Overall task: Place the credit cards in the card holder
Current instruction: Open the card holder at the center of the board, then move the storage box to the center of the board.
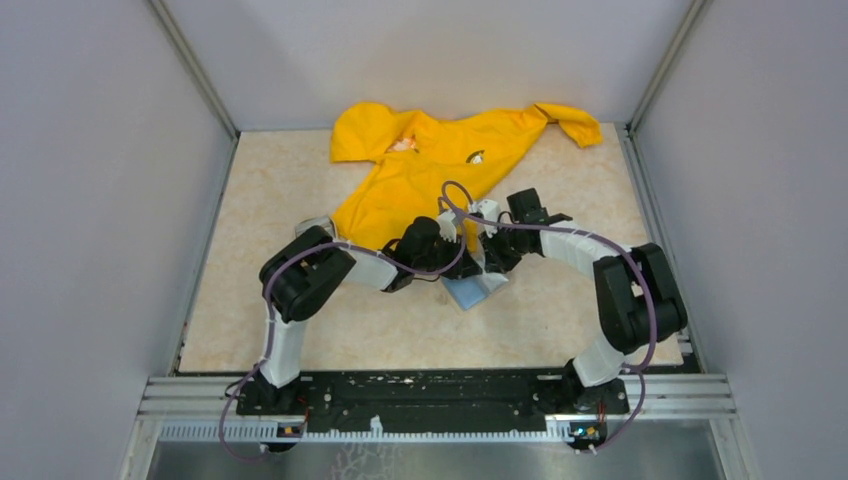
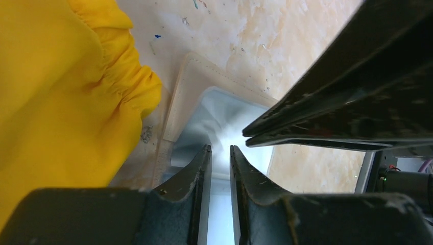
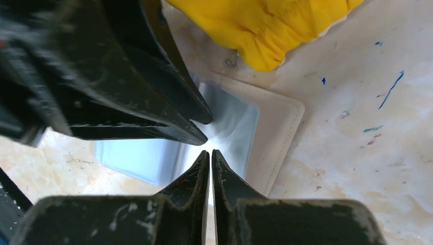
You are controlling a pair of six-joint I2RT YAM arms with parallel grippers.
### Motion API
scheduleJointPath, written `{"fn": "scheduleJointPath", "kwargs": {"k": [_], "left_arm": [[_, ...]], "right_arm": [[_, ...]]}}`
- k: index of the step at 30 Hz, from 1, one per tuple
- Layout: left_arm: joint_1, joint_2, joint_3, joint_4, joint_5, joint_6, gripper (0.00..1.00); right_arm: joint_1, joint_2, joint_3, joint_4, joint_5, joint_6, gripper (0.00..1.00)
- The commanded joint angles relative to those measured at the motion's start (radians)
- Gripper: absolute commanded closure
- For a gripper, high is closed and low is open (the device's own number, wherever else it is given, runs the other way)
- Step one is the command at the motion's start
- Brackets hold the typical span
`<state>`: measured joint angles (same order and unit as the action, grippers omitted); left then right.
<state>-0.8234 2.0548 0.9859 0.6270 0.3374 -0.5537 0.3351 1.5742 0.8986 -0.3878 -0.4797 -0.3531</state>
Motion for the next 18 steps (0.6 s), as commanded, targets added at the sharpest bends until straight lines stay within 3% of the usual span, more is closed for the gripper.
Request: {"fn": "scheduleJointPath", "kwargs": {"k": [1,7,18], "left_arm": [[-0.008,-0.041,0.007,-0.035,-0.01,0.03,0.74],[-0.008,-0.068,0.003,-0.046,-0.018,0.043,0.73],[-0.007,-0.348,-0.178,-0.01,-0.089,0.137,0.71]], "right_arm": [[-0.008,0.029,0.039,0.004,0.053,0.016,0.95],[-0.009,0.06,0.047,-0.002,0.083,0.011,0.96],[-0.053,-0.131,0.047,-0.042,-0.2,-0.098,0.89]]}}
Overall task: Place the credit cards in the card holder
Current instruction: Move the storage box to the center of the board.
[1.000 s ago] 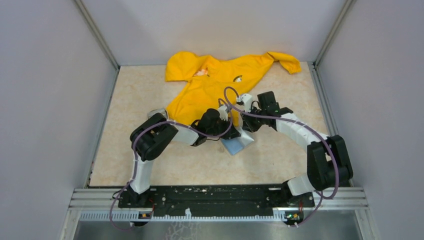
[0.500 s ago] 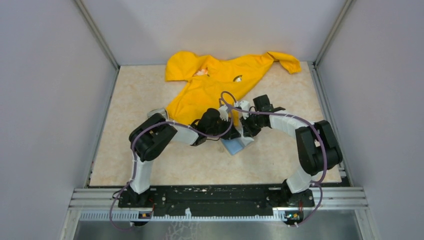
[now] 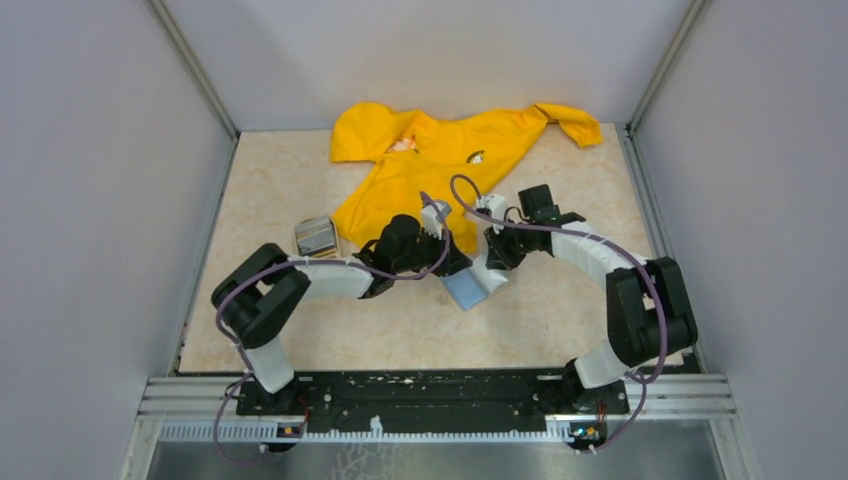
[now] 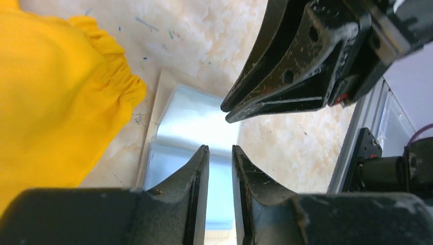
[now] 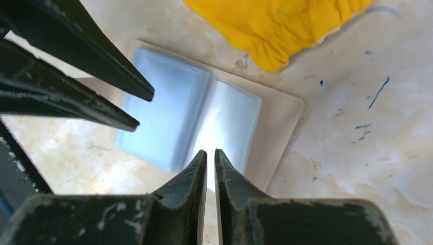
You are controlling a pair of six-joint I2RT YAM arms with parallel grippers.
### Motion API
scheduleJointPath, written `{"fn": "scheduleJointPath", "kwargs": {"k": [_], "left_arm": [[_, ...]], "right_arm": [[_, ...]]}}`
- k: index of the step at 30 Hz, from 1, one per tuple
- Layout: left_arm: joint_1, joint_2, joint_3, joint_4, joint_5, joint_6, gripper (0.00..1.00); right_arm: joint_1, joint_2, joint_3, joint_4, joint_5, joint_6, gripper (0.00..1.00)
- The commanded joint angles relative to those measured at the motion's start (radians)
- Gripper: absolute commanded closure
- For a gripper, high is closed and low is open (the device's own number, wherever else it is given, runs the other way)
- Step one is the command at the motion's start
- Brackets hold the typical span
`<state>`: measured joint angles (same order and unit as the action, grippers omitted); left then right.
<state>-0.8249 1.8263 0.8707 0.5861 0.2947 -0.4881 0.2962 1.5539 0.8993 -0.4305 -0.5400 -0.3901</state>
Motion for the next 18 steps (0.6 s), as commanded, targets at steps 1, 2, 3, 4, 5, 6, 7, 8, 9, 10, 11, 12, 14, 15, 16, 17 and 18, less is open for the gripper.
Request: {"fn": "scheduleJointPath", "kwargs": {"k": [1,2,3,4,5,6,7,8,9,10,11,12,14,15,16,17,18], "left_arm": [[-0.005,-0.165,-0.085,0.026,-0.057,0.085,0.7],[-0.004,-0.2,-0.107,0.02,-0.074,0.098,0.7],[-0.004,-0.234,-0.13,0.01,-0.095,0.111,0.7],[-0.003,-0.274,-0.151,-0.005,-0.117,0.123,0.7],[-0.002,-0.314,-0.166,-0.038,-0.15,0.135,0.7],[-0.001,-0.36,-0.189,-0.067,-0.182,0.15,0.69],[0.0,-0.403,-0.208,-0.091,-0.209,0.182,0.69],[-0.001,-0.454,-0.225,-0.115,-0.237,0.204,0.67],[0.0,-0.505,-0.242,-0.142,-0.266,0.225,0.64],[0.002,-0.552,-0.256,-0.172,-0.301,0.242,0.58],[0.003,-0.6,-0.271,-0.2,-0.347,0.26,0.49],[0.005,-0.646,-0.286,-0.225,-0.389,0.272,0.38],[0.014,-0.73,-0.32,-0.263,-0.473,0.283,0.1],[0.024,-0.762,-0.334,-0.275,-0.495,0.295,0.03],[0.041,-0.792,-0.339,-0.301,-0.503,0.305,0.02],[0.066,-0.811,-0.334,-0.339,-0.51,0.303,0.02],[0.096,-0.823,-0.324,-0.387,-0.511,0.296,0.02]], "right_arm": [[-0.016,-0.128,0.044,0.0,-0.156,-0.067,0.88],[-0.016,-0.139,0.043,0.0,-0.172,-0.073,0.88],[-0.015,-0.151,0.045,-0.004,-0.19,-0.081,0.88],[-0.016,-0.16,0.048,-0.011,-0.208,-0.09,0.88],[-0.016,-0.17,0.053,-0.02,-0.228,-0.1,0.87],[-0.016,-0.18,0.063,-0.03,-0.248,-0.108,0.87],[-0.015,-0.19,0.074,-0.041,-0.266,-0.112,0.87],[-0.015,-0.202,0.09,-0.054,-0.289,-0.118,0.86],[-0.015,-0.212,0.109,-0.071,-0.312,-0.13,0.86],[-0.015,-0.224,0.135,-0.093,-0.339,-0.145,0.84],[-0.015,-0.233,0.163,-0.125,-0.367,-0.164,0.81],[-0.015,-0.242,0.188,-0.145,-0.39,-0.187,0.75],[-0.015,-0.262,0.223,-0.154,-0.445,-0.206,0.6],[-0.015,-0.266,0.229,-0.151,-0.502,-0.219,0.54],[-0.015,-0.271,0.228,-0.143,-0.548,-0.232,0.5],[-0.015,-0.275,0.221,-0.12,-0.591,-0.232,0.47],[-0.015,-0.278,0.203,-0.082,-0.64,-0.219,0.45]]}}
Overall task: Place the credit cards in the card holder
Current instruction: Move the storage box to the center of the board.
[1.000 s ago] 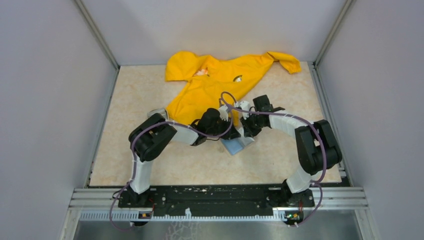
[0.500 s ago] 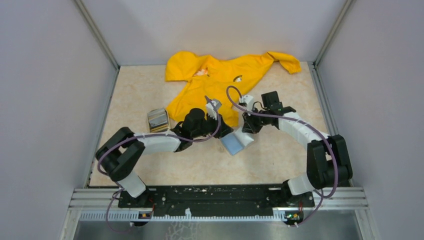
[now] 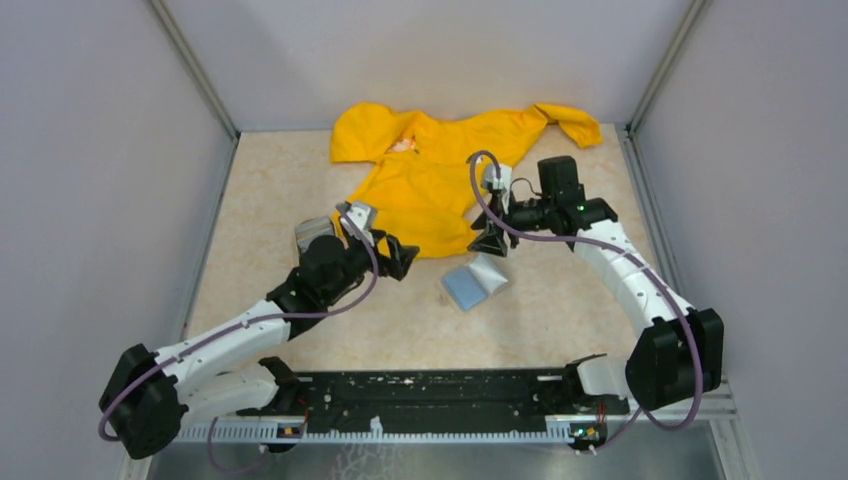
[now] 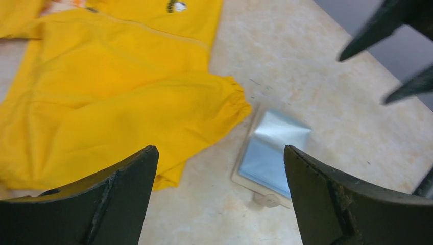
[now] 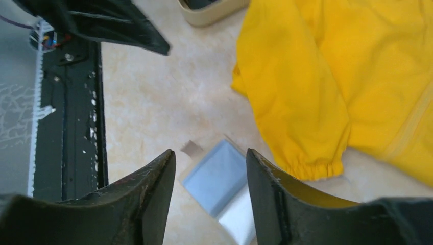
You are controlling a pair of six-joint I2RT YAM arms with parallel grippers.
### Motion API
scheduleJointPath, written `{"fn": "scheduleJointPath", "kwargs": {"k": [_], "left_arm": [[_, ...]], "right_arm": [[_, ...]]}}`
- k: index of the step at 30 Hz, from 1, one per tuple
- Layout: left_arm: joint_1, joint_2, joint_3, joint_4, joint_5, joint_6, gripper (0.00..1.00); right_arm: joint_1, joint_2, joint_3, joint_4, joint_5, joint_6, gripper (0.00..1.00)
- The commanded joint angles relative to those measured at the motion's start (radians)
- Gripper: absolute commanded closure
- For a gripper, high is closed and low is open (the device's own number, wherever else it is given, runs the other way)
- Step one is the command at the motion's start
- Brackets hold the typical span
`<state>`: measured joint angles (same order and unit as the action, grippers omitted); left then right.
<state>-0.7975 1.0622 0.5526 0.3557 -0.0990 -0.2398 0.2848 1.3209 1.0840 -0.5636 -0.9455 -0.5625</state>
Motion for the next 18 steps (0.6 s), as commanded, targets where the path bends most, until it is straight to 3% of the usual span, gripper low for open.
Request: {"fn": "scheduleJointPath", "kwargs": {"k": [1,3,6,10,13,18], "left_arm": [[0.116,-0.064,0.012,-0.204,-0.085,0.049,0.02],[0.211,-0.048,0.065,-0.308,-0.015,0.049,0.02],[0.22,-0.004,0.135,-0.394,-0.056,0.096,0.02],[0.238,0.075,0.239,-0.575,-0.235,0.104,0.09],[0.265,0.142,0.266,-0.7,-0.37,-0.02,0.17],[0.334,0.212,0.231,-0.752,-0.346,-0.18,0.25]], "right_arm": [[-0.004,-0.048,-0.017,0.093,-0.277,-0.028,0.45],[0.001,-0.054,-0.065,0.149,-0.307,0.001,0.44],[0.002,-0.074,-0.112,0.127,-0.287,-0.072,0.44],[0.003,-0.119,-0.185,0.228,-0.27,-0.021,0.44],[0.002,-0.14,-0.201,0.261,-0.244,-0.006,0.45],[0.002,-0.143,-0.211,0.274,-0.245,0.001,0.45]]}}
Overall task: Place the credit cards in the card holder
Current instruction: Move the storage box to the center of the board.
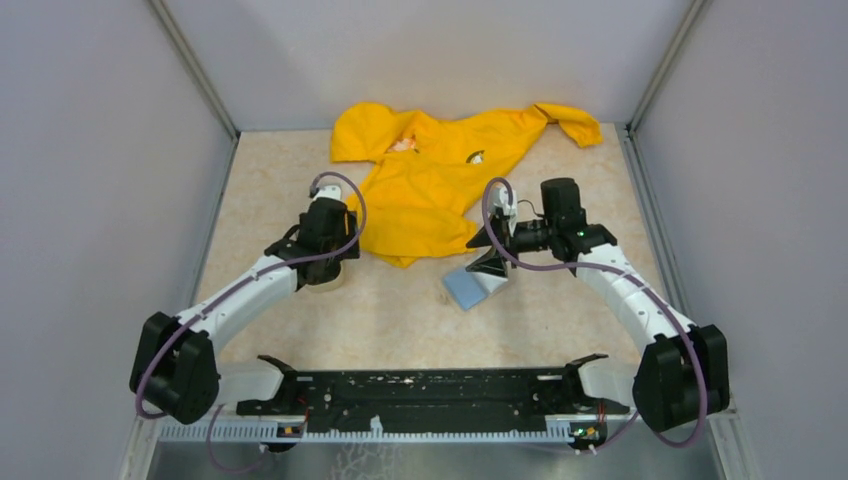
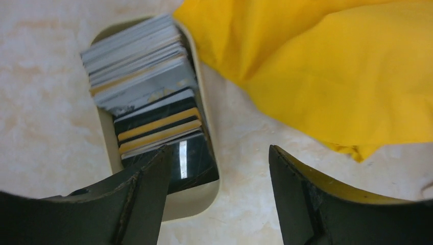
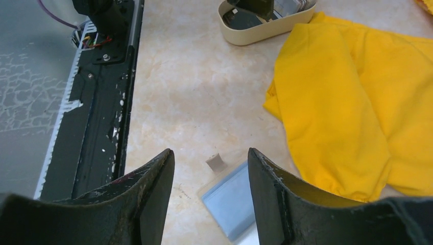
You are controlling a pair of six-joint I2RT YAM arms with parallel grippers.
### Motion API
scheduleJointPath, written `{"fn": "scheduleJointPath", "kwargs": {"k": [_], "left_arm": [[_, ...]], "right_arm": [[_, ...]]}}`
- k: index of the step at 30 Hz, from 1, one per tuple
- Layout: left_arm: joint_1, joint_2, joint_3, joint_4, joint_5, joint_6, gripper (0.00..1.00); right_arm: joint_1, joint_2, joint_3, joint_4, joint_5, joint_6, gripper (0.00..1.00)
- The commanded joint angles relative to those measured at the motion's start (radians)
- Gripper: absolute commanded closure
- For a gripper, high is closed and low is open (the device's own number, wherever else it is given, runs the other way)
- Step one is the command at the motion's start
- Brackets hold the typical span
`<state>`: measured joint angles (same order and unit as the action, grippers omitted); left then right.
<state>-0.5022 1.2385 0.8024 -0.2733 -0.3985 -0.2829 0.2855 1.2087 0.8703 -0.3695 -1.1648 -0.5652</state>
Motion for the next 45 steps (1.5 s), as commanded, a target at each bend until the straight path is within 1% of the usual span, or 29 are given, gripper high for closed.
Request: {"fn": "scheduleJointPath", "kwargs": {"k": [1,4,6,8,10,15,19,22,26,29,32,36,38,40,45], "left_arm": [[0.046,0.04,-0.034,-0.115,-0.024,-0.153,0.27],[0.055,0.045,-0.084,-0.083,0.036,-0.185,0.28],[0.055,0.044,-0.113,-0.061,0.09,-0.202,0.32],[0.054,0.039,-0.139,-0.039,0.191,-0.218,0.39],[0.055,0.043,-0.156,-0.023,0.278,-0.229,0.43],[0.055,0.074,-0.164,-0.019,0.447,-0.245,0.56],[0.053,0.065,-0.186,0.035,0.589,-0.269,0.57],[0.051,0.062,-0.207,0.112,0.699,-0.29,0.56],[0.034,0.115,-0.201,0.213,0.809,-0.323,0.55],[-0.009,0.187,-0.162,0.264,0.839,-0.342,0.53],[-0.063,0.278,-0.11,0.348,0.849,-0.359,0.52],[-0.104,0.348,-0.034,0.384,0.857,-0.354,0.52],[-0.107,0.334,-0.017,0.379,0.852,-0.335,0.52],[-0.107,0.288,-0.007,0.344,0.819,-0.298,0.51],[-0.108,0.133,-0.018,0.18,0.664,-0.152,0.5]], "right_arm": [[0.002,-0.032,0.002,0.081,-0.026,0.003,0.46],[0.002,-0.036,0.0,0.08,-0.019,-0.001,0.46],[0.002,-0.041,-0.005,0.08,-0.01,-0.006,0.46],[0.001,-0.042,-0.006,0.08,-0.004,-0.009,0.46],[0.002,-0.043,-0.004,0.075,0.003,-0.015,0.46],[0.001,-0.046,-0.005,0.071,0.017,-0.025,0.46],[0.001,-0.042,-0.007,0.071,0.024,-0.031,0.46],[0.001,-0.033,-0.006,0.067,0.027,-0.035,0.46],[0.002,-0.028,-0.007,0.062,0.03,-0.043,0.46],[0.001,-0.021,-0.007,0.056,0.033,-0.049,0.46],[0.001,-0.014,-0.001,0.042,0.041,-0.063,0.46],[0.002,-0.009,0.0,0.031,0.048,-0.075,0.46],[0.001,-0.008,0.001,0.029,0.05,-0.078,0.46],[0.002,-0.008,0.001,0.026,0.051,-0.081,0.46],[0.001,-0.006,0.005,0.016,0.052,-0.093,0.46]]}}
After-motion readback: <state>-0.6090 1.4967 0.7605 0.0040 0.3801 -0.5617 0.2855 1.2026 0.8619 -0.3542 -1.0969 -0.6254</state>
